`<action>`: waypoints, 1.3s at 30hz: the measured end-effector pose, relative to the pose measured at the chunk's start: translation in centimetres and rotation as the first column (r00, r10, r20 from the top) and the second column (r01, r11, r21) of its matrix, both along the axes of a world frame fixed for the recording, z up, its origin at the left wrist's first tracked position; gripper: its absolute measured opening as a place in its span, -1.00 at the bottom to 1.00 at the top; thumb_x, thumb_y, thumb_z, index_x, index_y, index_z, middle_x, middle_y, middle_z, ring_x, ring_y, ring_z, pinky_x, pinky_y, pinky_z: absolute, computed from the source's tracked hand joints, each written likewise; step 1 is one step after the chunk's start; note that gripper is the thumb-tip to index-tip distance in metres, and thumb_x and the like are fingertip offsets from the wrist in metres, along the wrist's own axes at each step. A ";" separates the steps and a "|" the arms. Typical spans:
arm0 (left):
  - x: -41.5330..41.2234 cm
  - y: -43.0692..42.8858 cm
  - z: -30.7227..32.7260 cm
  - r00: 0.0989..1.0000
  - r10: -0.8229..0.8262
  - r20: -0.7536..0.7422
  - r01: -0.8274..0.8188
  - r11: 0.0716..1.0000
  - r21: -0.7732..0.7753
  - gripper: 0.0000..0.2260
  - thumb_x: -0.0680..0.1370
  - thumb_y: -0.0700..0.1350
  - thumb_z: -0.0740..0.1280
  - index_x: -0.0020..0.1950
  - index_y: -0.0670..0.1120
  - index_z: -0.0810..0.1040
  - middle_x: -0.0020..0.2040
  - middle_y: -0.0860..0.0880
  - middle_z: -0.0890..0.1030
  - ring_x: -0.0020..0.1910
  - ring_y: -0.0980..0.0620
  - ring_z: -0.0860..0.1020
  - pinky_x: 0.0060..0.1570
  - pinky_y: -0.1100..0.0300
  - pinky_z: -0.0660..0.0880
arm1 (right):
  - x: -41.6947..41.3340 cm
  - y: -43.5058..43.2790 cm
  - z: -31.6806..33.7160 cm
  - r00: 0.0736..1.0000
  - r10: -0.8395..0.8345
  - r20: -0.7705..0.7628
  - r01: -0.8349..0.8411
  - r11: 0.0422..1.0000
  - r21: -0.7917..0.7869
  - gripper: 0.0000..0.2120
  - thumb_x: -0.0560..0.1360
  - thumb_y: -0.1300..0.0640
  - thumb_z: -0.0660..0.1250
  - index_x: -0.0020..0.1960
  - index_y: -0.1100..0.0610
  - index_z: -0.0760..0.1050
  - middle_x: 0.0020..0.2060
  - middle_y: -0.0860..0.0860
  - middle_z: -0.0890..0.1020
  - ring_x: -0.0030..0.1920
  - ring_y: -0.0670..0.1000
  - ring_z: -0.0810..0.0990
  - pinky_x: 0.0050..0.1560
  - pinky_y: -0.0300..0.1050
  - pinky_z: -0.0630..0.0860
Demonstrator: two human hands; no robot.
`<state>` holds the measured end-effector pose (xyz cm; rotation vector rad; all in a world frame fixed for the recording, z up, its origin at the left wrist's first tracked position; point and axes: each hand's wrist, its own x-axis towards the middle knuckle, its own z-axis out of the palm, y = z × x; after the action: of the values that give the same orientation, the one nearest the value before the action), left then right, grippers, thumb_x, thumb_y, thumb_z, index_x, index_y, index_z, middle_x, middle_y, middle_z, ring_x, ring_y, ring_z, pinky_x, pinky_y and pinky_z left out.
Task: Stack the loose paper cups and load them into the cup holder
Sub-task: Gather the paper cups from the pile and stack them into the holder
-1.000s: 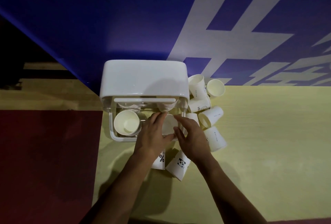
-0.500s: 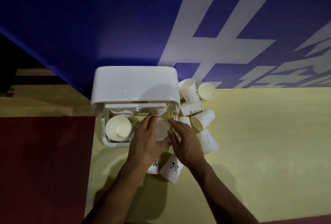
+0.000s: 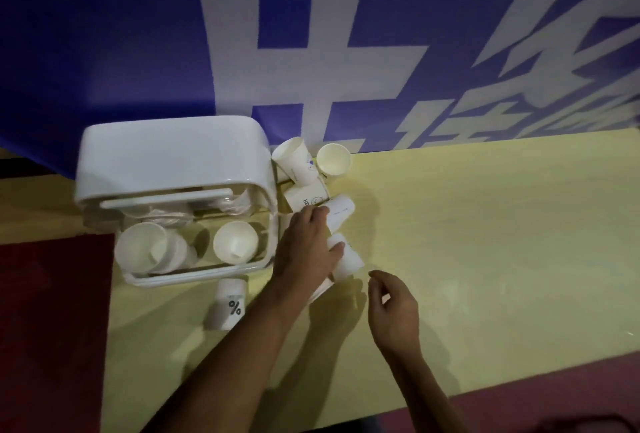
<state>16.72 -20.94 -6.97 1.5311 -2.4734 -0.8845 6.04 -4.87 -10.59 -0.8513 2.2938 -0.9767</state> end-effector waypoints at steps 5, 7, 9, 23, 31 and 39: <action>-2.9 -1.5 -3.4 0.966 0.152 0.207 -0.142 0.988 -0.064 -0.49 0.48 0.12 0.45 0.34 -0.10 0.45 0.26 -0.12 0.54 0.24 -0.13 0.47 0.23 0.00 0.42 | -2.4 3.0 -0.6 0.995 -0.022 0.102 0.018 0.999 0.045 -0.84 0.62 0.18 0.34 0.09 -0.03 0.65 -0.04 -0.19 0.67 -0.04 -0.18 0.62 -0.10 -0.37 0.46; -3.3 -1.7 -4.2 0.937 0.143 0.318 -0.109 0.986 -0.123 -0.54 0.49 0.16 0.40 0.29 -0.06 0.48 0.22 -0.09 0.58 0.25 -0.13 0.45 0.22 -0.02 0.34 | -3.2 3.5 -0.6 0.991 -0.002 0.130 -0.004 0.999 0.045 -0.83 0.62 0.16 0.35 0.05 -0.11 0.61 -0.06 -0.21 0.66 -0.05 -0.16 0.61 -0.12 -0.33 0.47; -3.9 -1.7 -4.5 0.915 0.150 0.376 -0.100 0.984 -0.148 -0.59 0.51 0.19 0.35 0.25 -0.03 0.49 0.19 -0.05 0.59 0.25 -0.11 0.42 0.19 -0.04 0.29 | -4.1 3.7 -1.1 0.989 0.020 0.147 -0.026 0.999 0.036 -0.84 0.62 0.16 0.36 0.04 -0.09 0.62 -0.07 -0.19 0.66 -0.06 -0.14 0.62 -0.12 -0.29 0.50; -4.2 0.2 1.3 0.910 0.347 -0.227 -0.356 0.934 0.002 -0.45 0.40 -0.07 0.59 0.32 -0.09 0.47 0.23 -0.06 0.45 0.12 -0.08 0.53 0.06 0.02 0.56 | -7.7 -1.4 -1.4 0.934 0.322 0.153 -0.350 0.910 0.222 -0.23 0.42 -0.34 0.45 0.47 0.06 0.40 0.21 -0.04 0.55 0.16 0.02 0.54 0.16 0.04 0.55; 0.3 4.5 4.1 0.808 0.519 -0.279 -0.518 0.851 0.085 -0.43 0.38 0.02 0.61 0.32 0.06 0.46 0.22 0.10 0.53 0.21 0.00 0.52 0.19 -0.07 0.54 | -3.8 -3.3 -4.4 0.951 0.288 0.108 -0.308 0.902 0.303 -0.25 0.39 -0.26 0.54 0.33 0.23 0.40 0.15 0.13 0.52 0.18 0.16 0.49 0.13 -0.01 0.42; 2.7 5.0 5.2 0.811 0.495 -0.311 -0.491 0.866 0.098 -0.46 0.38 0.08 0.59 0.28 0.05 0.49 0.20 0.11 0.56 0.21 0.04 0.51 0.18 -0.01 0.53 | -4.3 -3.3 -1.5 0.978 0.166 0.128 -0.171 0.985 0.028 -0.24 0.42 -0.08 0.53 0.50 0.11 0.29 0.29 0.03 0.51 0.20 0.09 0.57 0.13 0.17 0.60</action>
<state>19.37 -15.95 -1.72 1.7422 -1.7187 -0.9561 1.75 -8.17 -12.13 -0.9241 2.0905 -0.8824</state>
